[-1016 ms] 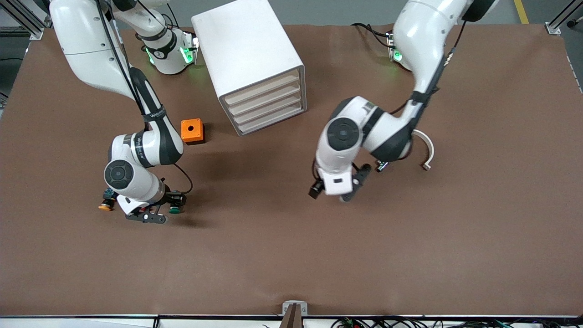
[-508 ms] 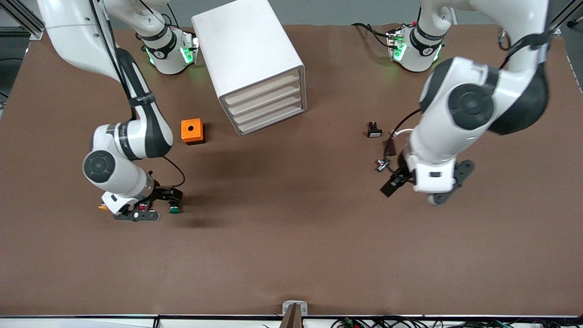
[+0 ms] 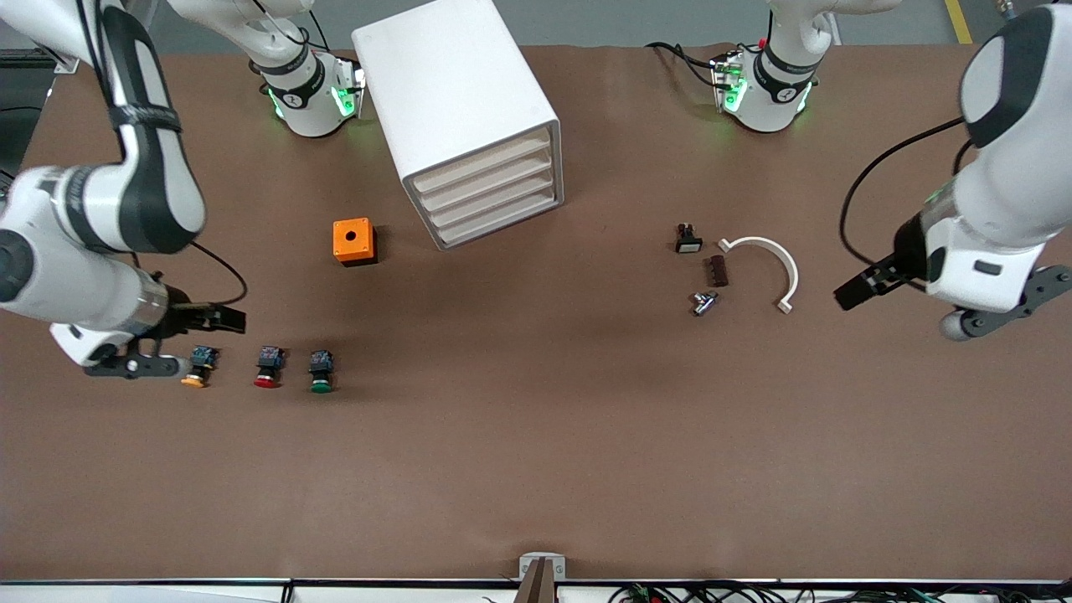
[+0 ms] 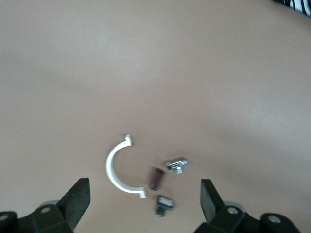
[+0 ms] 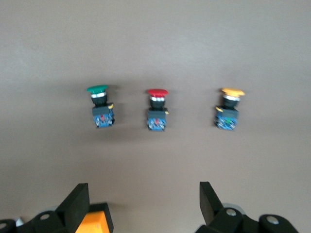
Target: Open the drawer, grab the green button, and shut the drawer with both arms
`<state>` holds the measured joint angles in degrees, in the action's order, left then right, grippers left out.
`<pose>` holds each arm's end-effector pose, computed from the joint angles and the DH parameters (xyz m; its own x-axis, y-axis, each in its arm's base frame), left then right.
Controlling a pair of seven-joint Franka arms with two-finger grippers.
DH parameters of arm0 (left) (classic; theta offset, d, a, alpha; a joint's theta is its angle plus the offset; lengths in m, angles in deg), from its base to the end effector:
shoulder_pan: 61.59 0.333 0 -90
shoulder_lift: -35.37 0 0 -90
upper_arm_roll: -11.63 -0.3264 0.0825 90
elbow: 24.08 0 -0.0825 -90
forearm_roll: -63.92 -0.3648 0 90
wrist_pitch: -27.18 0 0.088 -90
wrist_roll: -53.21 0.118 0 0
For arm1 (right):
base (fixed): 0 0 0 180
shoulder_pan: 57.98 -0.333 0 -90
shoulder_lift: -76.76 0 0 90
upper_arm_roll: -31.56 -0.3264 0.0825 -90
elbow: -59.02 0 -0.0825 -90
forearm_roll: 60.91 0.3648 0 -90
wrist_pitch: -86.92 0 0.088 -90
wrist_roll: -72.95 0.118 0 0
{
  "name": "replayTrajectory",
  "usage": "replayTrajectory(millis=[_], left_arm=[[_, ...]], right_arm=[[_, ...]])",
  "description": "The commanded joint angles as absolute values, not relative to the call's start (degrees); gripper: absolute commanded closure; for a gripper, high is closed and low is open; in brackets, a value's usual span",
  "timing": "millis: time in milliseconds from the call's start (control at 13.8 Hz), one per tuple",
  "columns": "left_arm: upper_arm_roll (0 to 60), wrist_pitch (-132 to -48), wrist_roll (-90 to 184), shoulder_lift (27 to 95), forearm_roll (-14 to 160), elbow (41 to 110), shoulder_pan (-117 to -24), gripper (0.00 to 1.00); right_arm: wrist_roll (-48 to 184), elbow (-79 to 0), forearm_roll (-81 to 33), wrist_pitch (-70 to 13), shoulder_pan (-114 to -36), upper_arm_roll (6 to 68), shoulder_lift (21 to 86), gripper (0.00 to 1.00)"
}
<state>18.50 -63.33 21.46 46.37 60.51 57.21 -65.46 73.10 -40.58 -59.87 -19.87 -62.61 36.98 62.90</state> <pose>0.5872 -0.0971 0.5856 0.9333 0.3591 -0.0060 0.3584 -0.9324 -0.0468 0.5994 -0.0028 0.4337 0.9931 -0.0214 -0.1150 -0.0209 -0.9998 0.0063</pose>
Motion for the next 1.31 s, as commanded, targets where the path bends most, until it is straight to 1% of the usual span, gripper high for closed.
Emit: replayTrajectory(millis=[0,218,435,580,798,943,1233], left_arm=[[18.8,-63.4,32.1,37.4,60.1,66.2,-63.2,0.00],[16.9,-63.3,42.9,30.8,60.5,72.2,-62.8,0.00],[16.9,-63.2,44.1,26.3,62.2,77.0,-63.0,0.00],[17.0,-63.2,44.9,25.3,62.8,77.5,-63.5,0.00],[17.1,-63.2,44.9,25.3,62.9,77.4,-63.4,0.00],[17.1,-63.3,44.9,24.7,63.7,77.3,-63.2,0.00],[17.0,-64.2,44.8,24.4,65.1,77.3,-63.1,0.00]], right_arm=[[72.7,-41.8,-59.8,-15.7,-60.4,36.0,68.7,0.00],[72.6,-40.4,-59.7,-9.9,-59.3,36.0,73.0,0.00],[72.5,-34.6,-59.9,-4.2,-59.3,36.1,73.2,0.00],[72.5,-32.7,-60.1,-3.6,-59.5,36.0,72.9,0.00],[73.1,-32.1,-60.3,-4.0,-59.7,35.9,72.8,0.00],[72.6,-28.9,-60.4,-3.7,-59.5,35.9,70.8,0.00],[73.3,-28.0,-60.2,-3.0,-59.6,35.9,70.7,0.00]])
